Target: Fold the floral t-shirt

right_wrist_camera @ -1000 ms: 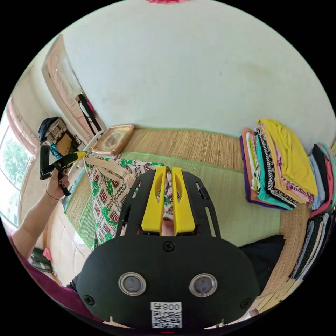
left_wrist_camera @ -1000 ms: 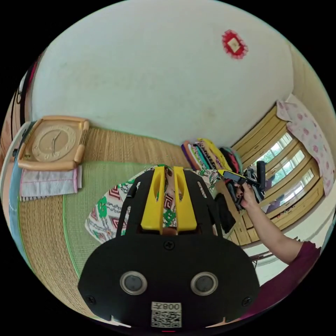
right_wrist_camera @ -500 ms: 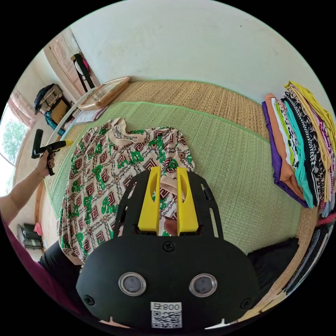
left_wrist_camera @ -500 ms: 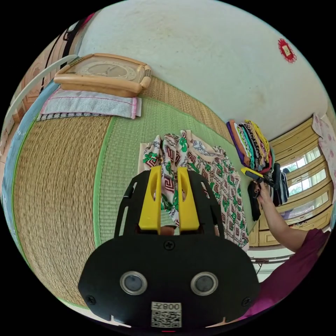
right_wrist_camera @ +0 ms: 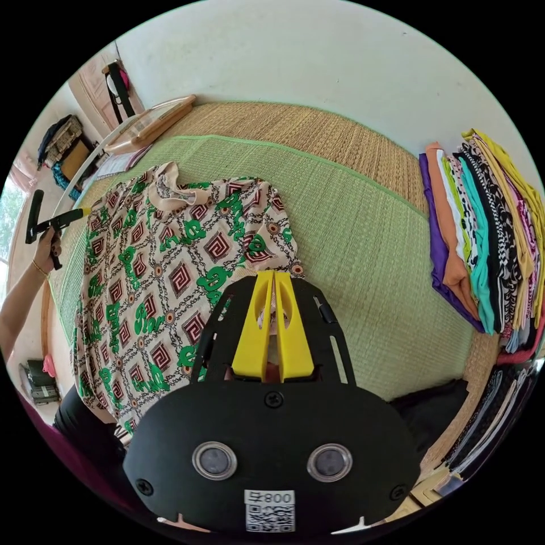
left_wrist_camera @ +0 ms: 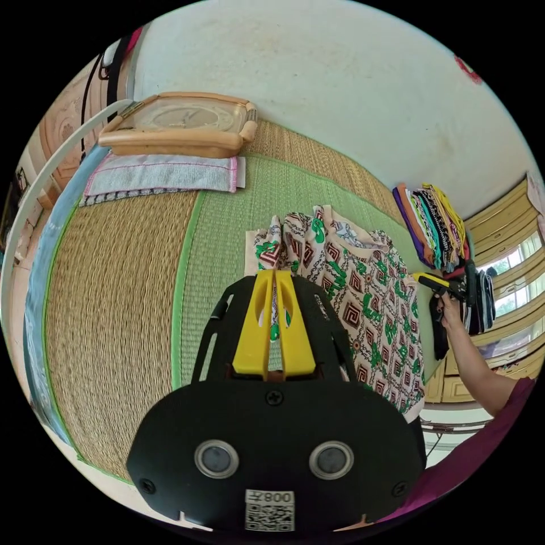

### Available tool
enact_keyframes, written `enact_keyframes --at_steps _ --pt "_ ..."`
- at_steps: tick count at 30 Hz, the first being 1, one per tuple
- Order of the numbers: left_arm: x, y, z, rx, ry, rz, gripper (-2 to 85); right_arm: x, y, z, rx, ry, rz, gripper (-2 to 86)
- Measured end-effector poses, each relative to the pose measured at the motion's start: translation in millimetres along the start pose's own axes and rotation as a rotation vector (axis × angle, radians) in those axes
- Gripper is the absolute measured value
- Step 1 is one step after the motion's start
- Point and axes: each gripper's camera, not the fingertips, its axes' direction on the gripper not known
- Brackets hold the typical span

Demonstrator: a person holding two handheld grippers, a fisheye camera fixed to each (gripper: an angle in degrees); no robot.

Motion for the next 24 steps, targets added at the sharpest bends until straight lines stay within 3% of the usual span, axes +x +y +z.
enact_keyframes --at_steps 6,10,19,24 --pt "-36.6 19.3 -15.3 0.076 -0.023 -0.022 0.5 -25.6 3.7 15.0 0.008 -0.082 -0.117 7.3" --pt "-73.1 45.1 2.8 0.061 -0.026 -0.127 0.9 -46.8 5.4 47.7 -0.053 -0.058 -0.151 6.9" --pt "-79.4 52.1 30.4 0.065 0.095 -0.064 0.3 -2.8 4.2 34.8 -0.022 0.003 -0.014 -0.1" --pt "-63.4 35.9 58.6 0.039 0.168 0.026 0.2 97.5 27.4 18.5 0.032 -0.089 0.275 -0.1"
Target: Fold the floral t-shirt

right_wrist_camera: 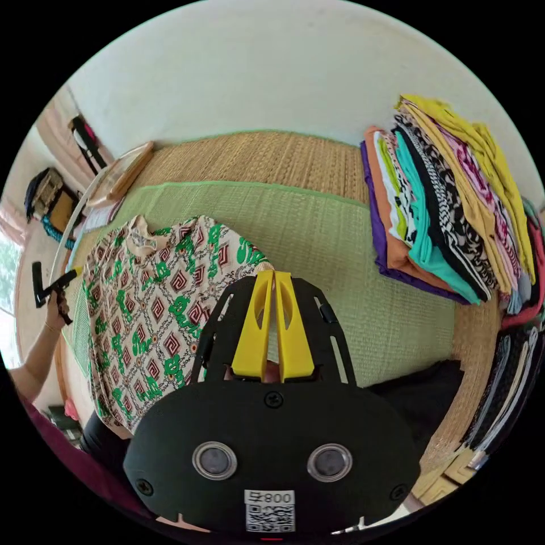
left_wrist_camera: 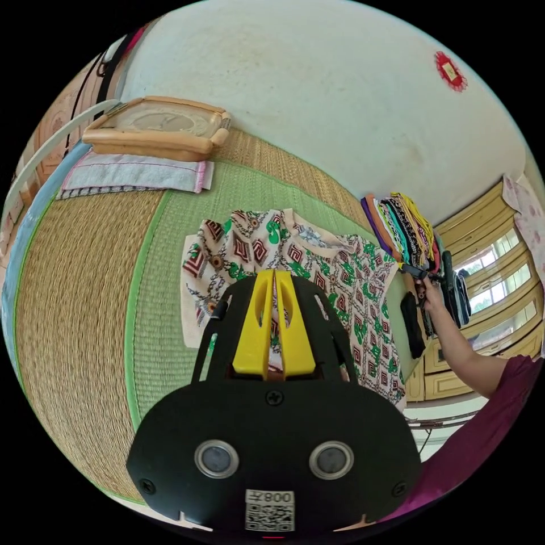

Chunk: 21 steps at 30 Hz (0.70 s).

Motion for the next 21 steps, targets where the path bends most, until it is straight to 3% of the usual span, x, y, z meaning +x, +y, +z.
enact_keyframes --at_steps 5,15,21 --pt "9.7 -21.1 52.8 -0.075 0.039 0.064 0.2 39.0 24.6 13.4 0.052 -0.134 0.181 0.5" --pt "9.8 -63.2 130.2 -0.178 -0.067 0.141 0.2 -142.0 -5.1 100.2 -0.011 -0.196 -0.235 0.8" --pt "-0.1 -69.8 133.7 -0.137 -0.054 0.137 0.1 -159.1 -38.0 144.4 0.004 -0.211 -0.193 0.0"
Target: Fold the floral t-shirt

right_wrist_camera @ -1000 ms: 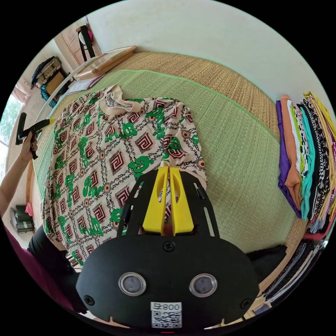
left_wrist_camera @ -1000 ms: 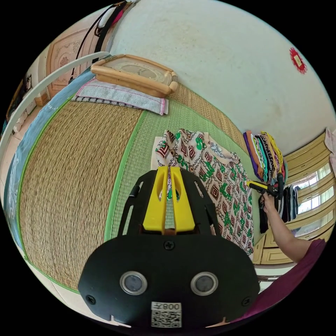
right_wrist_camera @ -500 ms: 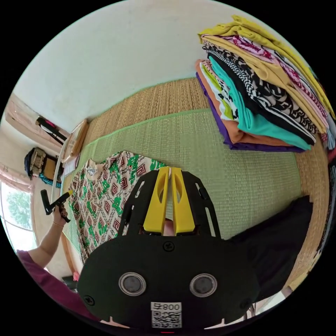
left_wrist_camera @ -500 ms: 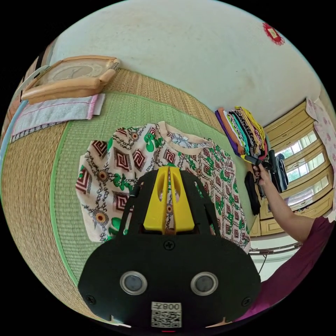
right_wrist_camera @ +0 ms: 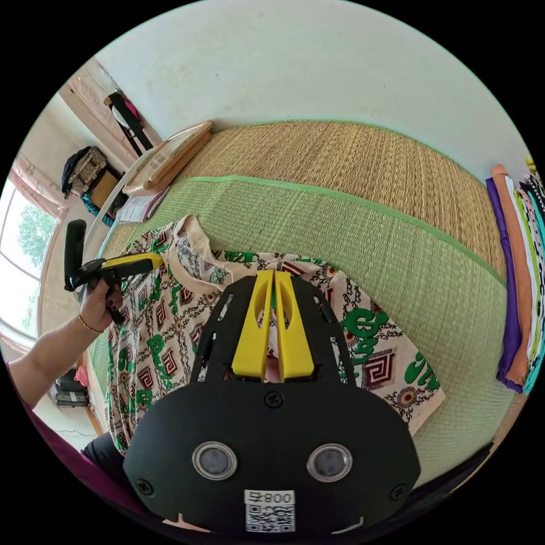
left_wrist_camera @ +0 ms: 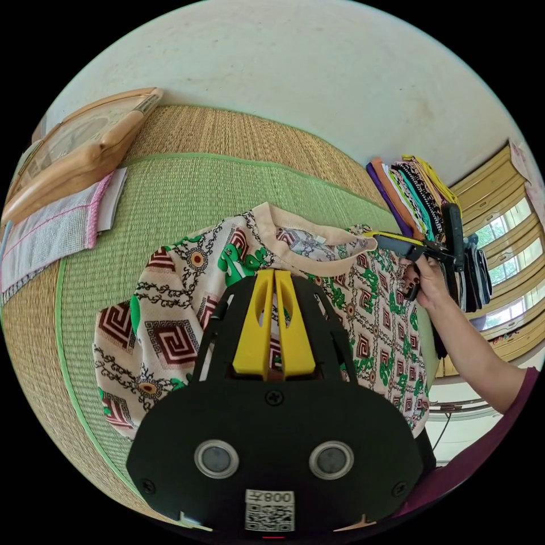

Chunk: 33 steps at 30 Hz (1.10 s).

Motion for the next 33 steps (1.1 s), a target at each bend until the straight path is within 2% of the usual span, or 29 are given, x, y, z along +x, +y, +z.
enact_keyframes --at_steps 5,12,14,16,20,23,28,33 --pt "-5.2 5.5 -4.3 0.024 0.018 0.0 0.1 16.6 -8.2 2.1 0.03 -0.048 0.059 0.0" --pt "-14.9 16.2 -31.0 0.129 0.021 -0.026 0.1 4.6 21.9 -21.7 0.104 -0.048 0.022 0.0" --pt "-25.4 10.4 -24.0 0.082 -0.025 -0.061 0.1 -2.0 28.0 -14.7 0.069 0.011 -0.002 0.0" --pt "-32.5 5.7 -21.6 0.079 0.008 -0.081 0.1 0.9 32.3 -1.9 0.01 0.052 0.014 0.0" --pt "-28.2 -10.6 -18.8 0.067 -0.002 -0.07 0.1 25.0 49.0 -10.5 0.058 0.032 0.093 0.0" --pt "-17.2 -24.9 -14.1 0.049 -0.003 -0.016 0.0 42.5 61.6 -22.4 0.062 0.089 0.138 0.0" --pt "-9.5 -31.3 -18.2 0.039 0.006 -0.003 0.1 60.9 74.5 -30.6 0.071 0.003 0.207 0.0" --pt "-6.2 6.3 -65.9 0.097 0.073 0.031 0.1 42.0 96.6 -68.9 0.161 -0.03 0.183 0.0"
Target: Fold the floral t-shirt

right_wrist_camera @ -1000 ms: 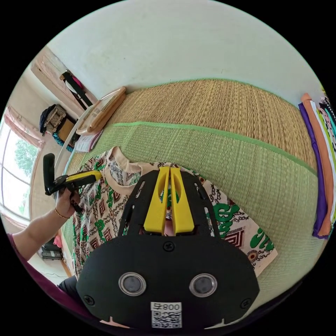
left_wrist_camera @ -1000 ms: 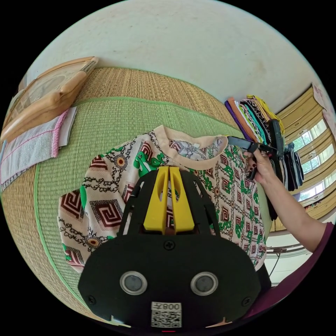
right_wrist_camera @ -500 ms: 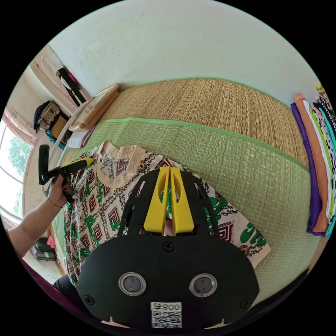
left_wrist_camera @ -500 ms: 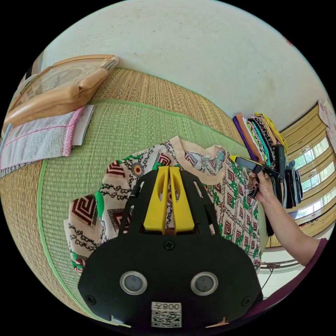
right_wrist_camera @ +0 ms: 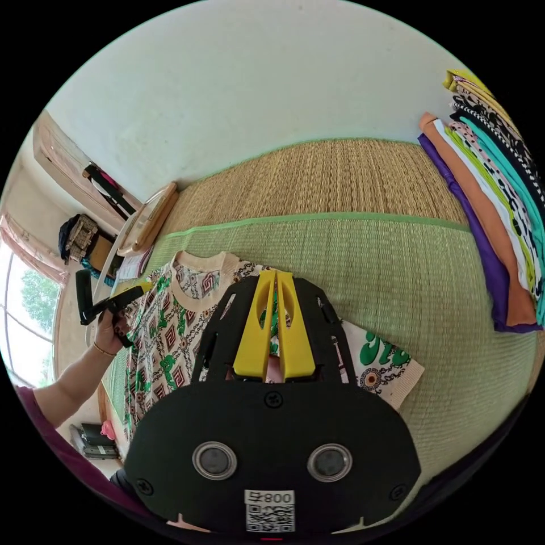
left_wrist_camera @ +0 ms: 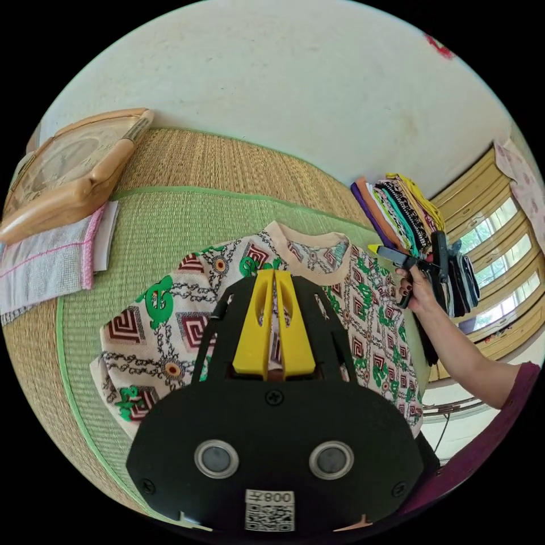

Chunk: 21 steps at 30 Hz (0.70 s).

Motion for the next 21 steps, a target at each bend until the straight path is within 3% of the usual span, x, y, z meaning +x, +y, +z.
enact_keyframes --at_steps 4,8,9,14,21 --pt "-8.2 49.2 -55.8 0.016 -0.063 -0.004 0.1 -14.7 40.4 -27.8 -0.008 0.014 -0.053 0.0" --pt "-32.8 83.9 -69.6 -0.105 -0.232 -0.062 0.3 -10.1 88.8 -22.9 -0.116 0.142 -0.051 -0.1" --pt "-35.1 87.1 -73.1 -0.093 -0.218 -0.059 0.3 -2.5 96.1 -15.4 -0.161 0.197 -0.035 -0.1" --pt "-38.0 115.0 -145.3 0.063 -0.187 -0.173 1.3 14.7 101.0 -38.7 -0.081 0.092 0.063 0.0" --pt "-74.0 134.8 -169.0 0.028 -0.117 -0.321 4.7 21.9 125.0 -60.2 -0.069 0.1 0.109 0.1"
